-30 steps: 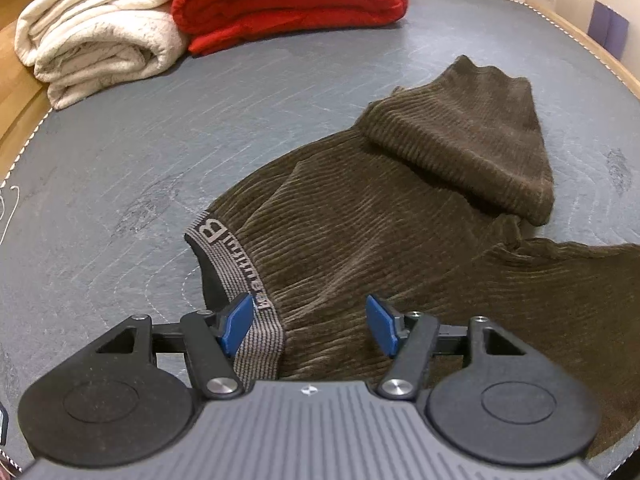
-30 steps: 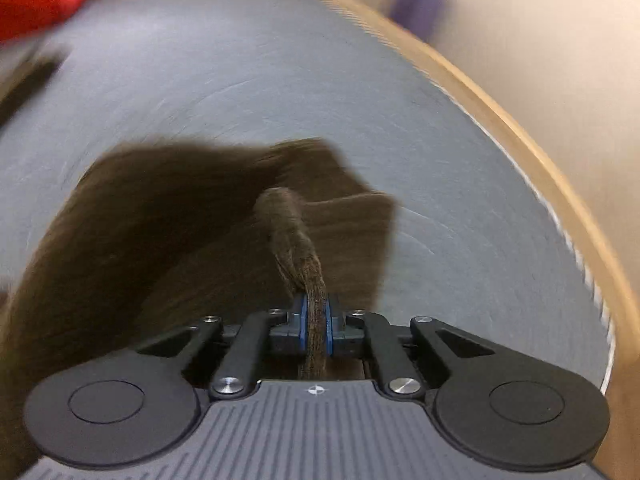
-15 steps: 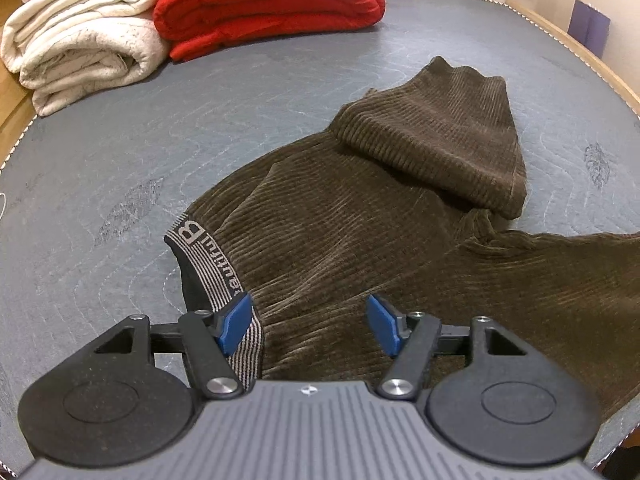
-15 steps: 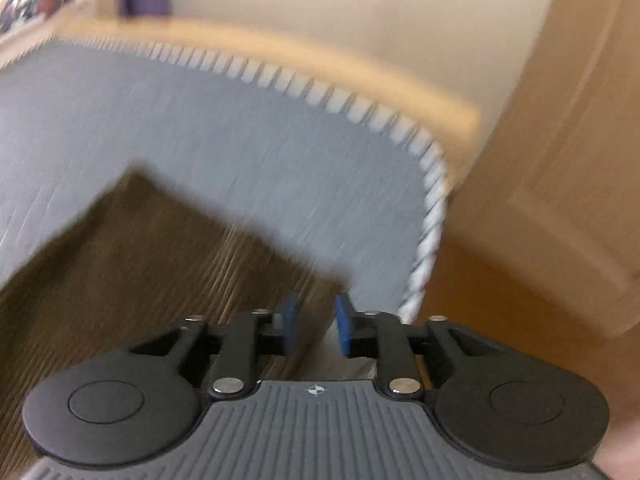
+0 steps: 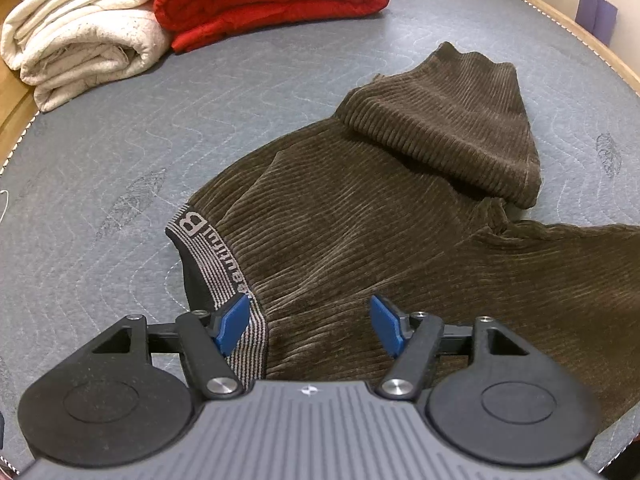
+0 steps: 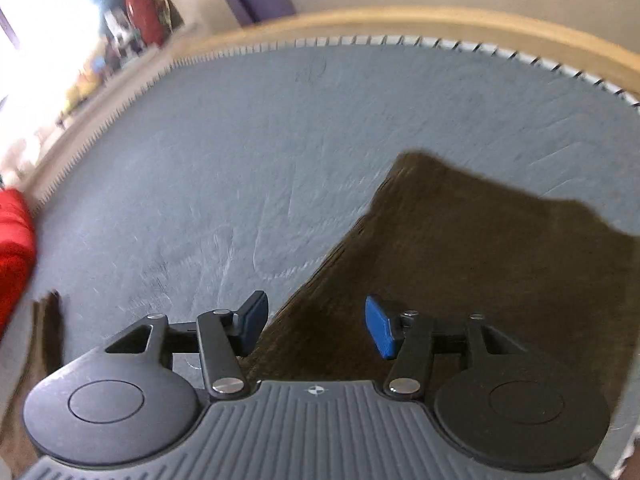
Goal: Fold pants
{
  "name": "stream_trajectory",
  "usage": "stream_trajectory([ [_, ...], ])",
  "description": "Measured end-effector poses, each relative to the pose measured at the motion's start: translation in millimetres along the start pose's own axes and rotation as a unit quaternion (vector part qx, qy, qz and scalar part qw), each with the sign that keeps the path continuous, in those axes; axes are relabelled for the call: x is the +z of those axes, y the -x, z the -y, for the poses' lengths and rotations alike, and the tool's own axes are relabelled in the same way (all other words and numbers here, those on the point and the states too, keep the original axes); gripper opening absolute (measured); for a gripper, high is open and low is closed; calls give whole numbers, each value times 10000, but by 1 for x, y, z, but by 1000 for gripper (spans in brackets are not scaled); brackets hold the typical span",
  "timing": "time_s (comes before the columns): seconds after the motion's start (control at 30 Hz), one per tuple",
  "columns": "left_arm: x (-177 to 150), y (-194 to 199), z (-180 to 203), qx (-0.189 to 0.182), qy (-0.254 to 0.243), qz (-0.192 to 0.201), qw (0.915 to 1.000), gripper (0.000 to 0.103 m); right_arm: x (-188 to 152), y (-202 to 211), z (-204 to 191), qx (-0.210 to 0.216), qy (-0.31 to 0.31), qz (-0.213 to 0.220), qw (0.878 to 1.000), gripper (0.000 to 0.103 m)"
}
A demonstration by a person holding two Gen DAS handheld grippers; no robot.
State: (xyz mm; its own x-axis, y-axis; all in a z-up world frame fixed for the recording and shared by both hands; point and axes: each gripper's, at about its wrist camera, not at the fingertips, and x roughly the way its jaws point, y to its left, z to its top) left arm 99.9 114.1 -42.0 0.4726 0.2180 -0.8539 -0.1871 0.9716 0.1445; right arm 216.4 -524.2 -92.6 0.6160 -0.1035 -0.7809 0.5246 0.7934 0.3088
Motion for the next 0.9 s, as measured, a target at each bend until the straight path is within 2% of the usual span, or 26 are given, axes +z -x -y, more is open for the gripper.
stream_trajectory([
  [0.1,1,-6,3,52,-94,-81,9999,73,2,-25,-17,-516,266,-82,9983,52],
  [0.17,2,-8,4,22,-155,-41,9999,73,9,-34,-26,-881,498,145,9948,8],
  [0.2,3,-9,4,19,-186,-39,9998,73,13,-36,-28,-998,475,224,9936,6],
  [0.3,5,-14,4,2,-227,-66,9997,73,24,-41,-24,-991,59,477,9939,6],
  [0.5,4,-26,-1,-54,-234,-245,9994,73,27,-47,-20,-815,70,289,9962,9],
  [0.57,1,-31,-3,-165,-203,-361,9990,73,29,-34,-11,-811,40,452,9957,24],
  [0.63,-4,-36,-2,-235,-225,-503,9982,73,29,-10,3,-965,103,790,9921,32],
  [0.73,-15,-42,-4,-584,-248,-721,9954,70,30,9,36,-1159,193,883,9891,33],
  [0.8,-28,-54,-9,-751,-282,-1058,9911,52,25,17,63,-1421,182,719,9871,33],
  [0.87,-44,-71,-15,-623,-368,-1528,9856,46,20,18,89,-1837,131,422,9820,33],
  [0.9,-51,-76,-18,-615,-362,-1618,9842,46,16,16,107,-2083,88,200,9778,33],
])
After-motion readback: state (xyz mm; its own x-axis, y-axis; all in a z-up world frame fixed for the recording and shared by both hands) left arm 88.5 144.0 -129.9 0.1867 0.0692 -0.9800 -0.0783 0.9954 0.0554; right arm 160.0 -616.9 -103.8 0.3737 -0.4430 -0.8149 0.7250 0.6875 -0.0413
